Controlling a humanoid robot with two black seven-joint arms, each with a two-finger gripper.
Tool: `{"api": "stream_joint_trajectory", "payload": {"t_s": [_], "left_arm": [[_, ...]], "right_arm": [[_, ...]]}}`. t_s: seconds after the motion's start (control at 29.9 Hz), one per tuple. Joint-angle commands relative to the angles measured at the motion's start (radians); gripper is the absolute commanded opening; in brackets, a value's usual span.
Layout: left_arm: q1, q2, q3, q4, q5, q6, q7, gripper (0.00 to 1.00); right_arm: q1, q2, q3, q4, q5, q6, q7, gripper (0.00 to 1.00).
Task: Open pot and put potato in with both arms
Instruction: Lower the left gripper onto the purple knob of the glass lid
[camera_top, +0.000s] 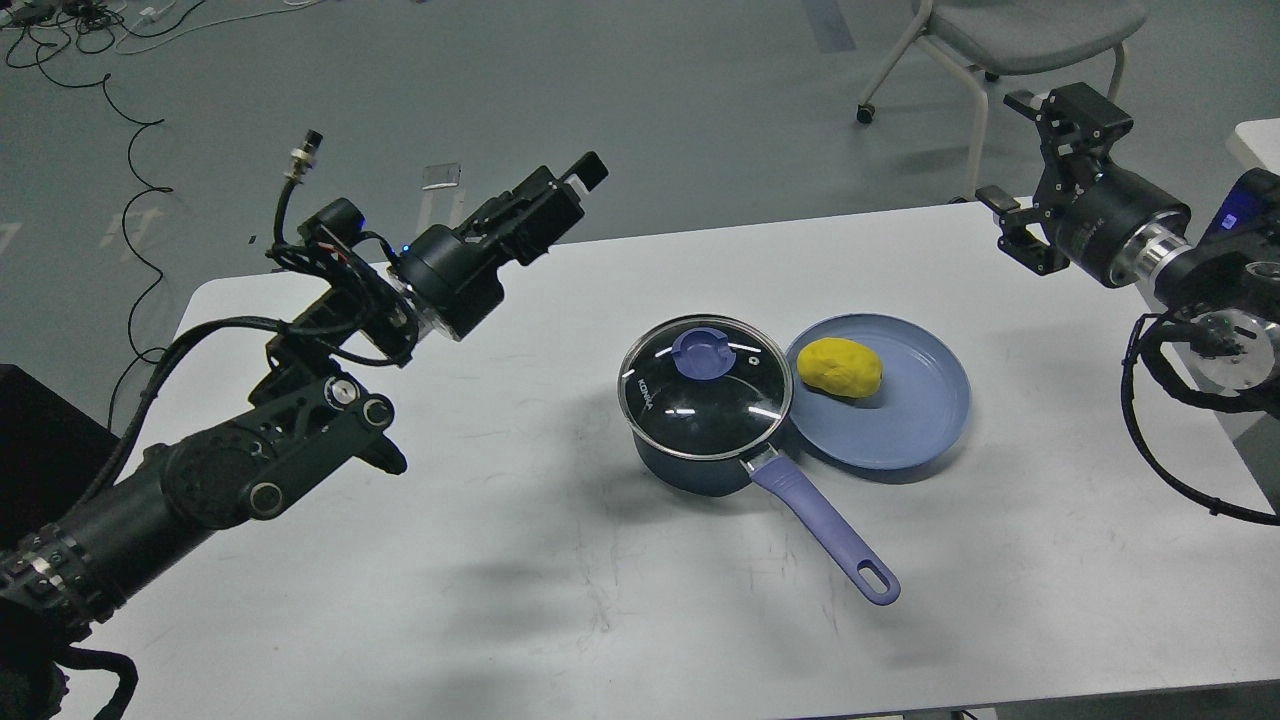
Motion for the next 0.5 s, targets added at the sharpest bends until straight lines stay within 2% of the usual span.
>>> {"api": "stream_joint_trajectory", "payload": {"t_s": [0.0,0.1,0.3,0.4,0.47], "left_arm": [[-0.012,-0.035,0.093,-0.006,0.163,0.150,0.000,0.98],[0.002,-0.078,0.104,-0.002,0.255,0.231,0.000,0.98],[-0.012,-0.117,0.162,0.013,0.395,0.231,0.000,0.98],[-0.035,-0.120,0.184,0.054,0.450,0.231,0.000,0.98],[-0.081,-0.163,0.246,0.132,0.499,0.231,0.000,0.98]], "right_arm": [[-0.020,0.007,-0.002,-0.035,0.001,-0.001,0.000,0.99],[-0.037,0.016,-0.005,-0.058,0.005,-0.003,-0.001,0.99],[-0.056,0.022,-0.003,-0.073,0.007,-0.011,0.000,0.99],[-0.062,0.021,-0.002,-0.073,0.007,-0.011,-0.001,0.99],[-0.062,0.021,-0.002,-0.073,0.007,-0.011,-0.001,0.99]]}}
